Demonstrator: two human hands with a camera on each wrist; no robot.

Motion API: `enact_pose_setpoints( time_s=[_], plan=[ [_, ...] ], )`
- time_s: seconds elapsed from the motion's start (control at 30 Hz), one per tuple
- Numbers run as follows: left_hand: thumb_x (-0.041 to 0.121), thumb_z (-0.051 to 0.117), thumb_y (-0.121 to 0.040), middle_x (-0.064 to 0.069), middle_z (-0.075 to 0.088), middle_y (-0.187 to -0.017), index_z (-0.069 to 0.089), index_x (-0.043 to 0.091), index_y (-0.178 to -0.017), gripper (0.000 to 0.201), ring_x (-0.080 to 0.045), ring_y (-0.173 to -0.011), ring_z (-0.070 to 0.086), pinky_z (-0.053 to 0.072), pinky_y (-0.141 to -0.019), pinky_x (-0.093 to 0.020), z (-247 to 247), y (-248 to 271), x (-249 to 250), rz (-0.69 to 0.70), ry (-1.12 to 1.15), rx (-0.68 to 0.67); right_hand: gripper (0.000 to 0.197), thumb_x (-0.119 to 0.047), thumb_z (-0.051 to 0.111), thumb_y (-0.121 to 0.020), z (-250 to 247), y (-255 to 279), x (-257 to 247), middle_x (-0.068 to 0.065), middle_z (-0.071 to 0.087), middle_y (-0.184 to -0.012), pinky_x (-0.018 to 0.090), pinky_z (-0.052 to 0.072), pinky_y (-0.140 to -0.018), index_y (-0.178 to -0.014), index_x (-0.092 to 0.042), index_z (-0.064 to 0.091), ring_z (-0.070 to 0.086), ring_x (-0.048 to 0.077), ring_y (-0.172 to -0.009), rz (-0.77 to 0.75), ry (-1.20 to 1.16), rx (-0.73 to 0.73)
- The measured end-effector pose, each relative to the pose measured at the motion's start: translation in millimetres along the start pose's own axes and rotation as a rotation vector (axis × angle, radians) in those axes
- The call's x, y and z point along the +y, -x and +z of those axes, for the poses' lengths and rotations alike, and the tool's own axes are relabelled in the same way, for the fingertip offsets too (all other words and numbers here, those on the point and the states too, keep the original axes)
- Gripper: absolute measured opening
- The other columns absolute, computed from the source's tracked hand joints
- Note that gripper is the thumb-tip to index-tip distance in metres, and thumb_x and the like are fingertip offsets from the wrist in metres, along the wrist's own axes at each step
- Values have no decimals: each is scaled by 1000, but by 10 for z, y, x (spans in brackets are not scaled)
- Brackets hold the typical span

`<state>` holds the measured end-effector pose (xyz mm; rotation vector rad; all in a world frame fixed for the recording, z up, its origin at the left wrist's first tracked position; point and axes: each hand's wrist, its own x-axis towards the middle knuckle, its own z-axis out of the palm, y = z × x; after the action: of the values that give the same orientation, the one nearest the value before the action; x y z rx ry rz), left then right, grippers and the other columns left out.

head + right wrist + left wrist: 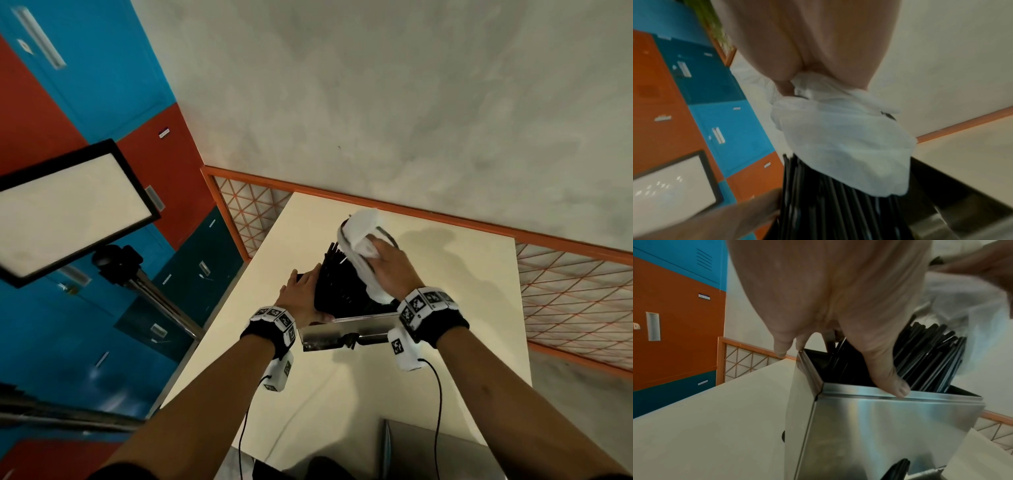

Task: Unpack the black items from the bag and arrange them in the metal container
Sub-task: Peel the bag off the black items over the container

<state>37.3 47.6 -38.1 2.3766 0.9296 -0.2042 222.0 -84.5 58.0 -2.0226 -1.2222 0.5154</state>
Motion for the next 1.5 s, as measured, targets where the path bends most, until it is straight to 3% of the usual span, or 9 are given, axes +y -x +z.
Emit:
enact_pose_setpoints(
  time_s=[0.17, 0.27, 0.5, 0.63, 0.8, 1.03, 1.13, 1.23, 1.5],
  plan=[
    [80, 68, -51, 5, 22, -165, -7, 38, -156, 136, -41, -153, 8, 18, -120, -64, 73, -83, -110, 45, -3, -9, 47, -23, 47, -99, -337, -10, 3, 6, 50, -146, 25, 36, -83, -145, -31, 42, 57, 30, -118, 103, -147, 139],
    [77, 68, -53, 9, 20, -165, -7, 39, -155, 132, -41, -153, 4, 20, -118, -67, 35, -50, -57, 50, -12, -23, 48, -27, 44, -99, -379, 9, 105, 3, 46, -149, 25, 35, -87, -146, -35, 39, 54, 28, -122, 182, -204, 199],
    [71, 74, -57, 10, 20, -164, -16, 46, -152, 133, -44, -152, 3, 21, -114, -73, 4, -81, -30, 42, -45, -64, 46, -24, 44, -102, -201, 246, 308, -2, 36, -156, 19, 28, -84, -148, -25, 38, 47, 31, -131, 264, -144, 13],
    [61, 81, -66, 9, 19, -165, -10, 41, -155, 129, -46, -151, -5, 20, -114, -73, -36, -22, 36, 36, -35, -77, 48, -31, 43, -102, -421, 304, 212, 9, 51, -144, 27, 37, -89, -150, -30, 37, 54, 30, -123, 283, -266, 174],
    [71, 78, -59, 4, 14, -166, -12, 38, -156, 137, -38, -154, 3, 20, -114, -72, -91, 42, -14, 16, -54, -54, 30, -43, 47, -101, -648, 469, -72, -13, 71, -109, 23, 48, -82, -123, -32, 63, 66, 8, -102, 140, -525, 299],
    [70, 58, -86, 2, 38, -156, 14, 30, -159, 94, -19, -141, 41, 34, -117, -45, -314, 452, 425, 110, 320, 161, 23, -29, 49, -102, -524, 754, -286, -4, 76, -87, 22, 54, -65, -105, -14, 67, 71, 14, -83, 204, -1031, 199],
    [62, 48, -96, 9, 60, -137, 28, 33, -153, 67, -10, -124, 58, 45, -106, -33, -359, 682, 593, 155, 569, 104, 29, -23, 49, -102, -216, 812, -164, 12, 70, -102, 36, 56, -70, -122, -7, 61, 68, 26, -87, 343, -1203, 139],
    [51, 48, -102, 10, 65, -130, 43, 31, -146, 48, -10, -116, 64, 54, -87, -23, -329, 878, 541, 128, 818, 137, 22, -24, 59, -96, 108, 880, -75, 18, 65, -90, 35, 52, -67, -105, -6, 67, 63, 27, -75, 431, -1217, -18],
    [24, 57, -102, 11, 73, -93, 61, 36, -103, 13, -10, -87, 69, 55, -76, -33, -268, 1349, -529, -77, 498, 344, 23, -30, 60, -97, 680, 996, -53, 14, 75, -96, 40, 58, -62, -105, -13, 73, 73, 32, -87, 469, -827, -258]
  ],
)
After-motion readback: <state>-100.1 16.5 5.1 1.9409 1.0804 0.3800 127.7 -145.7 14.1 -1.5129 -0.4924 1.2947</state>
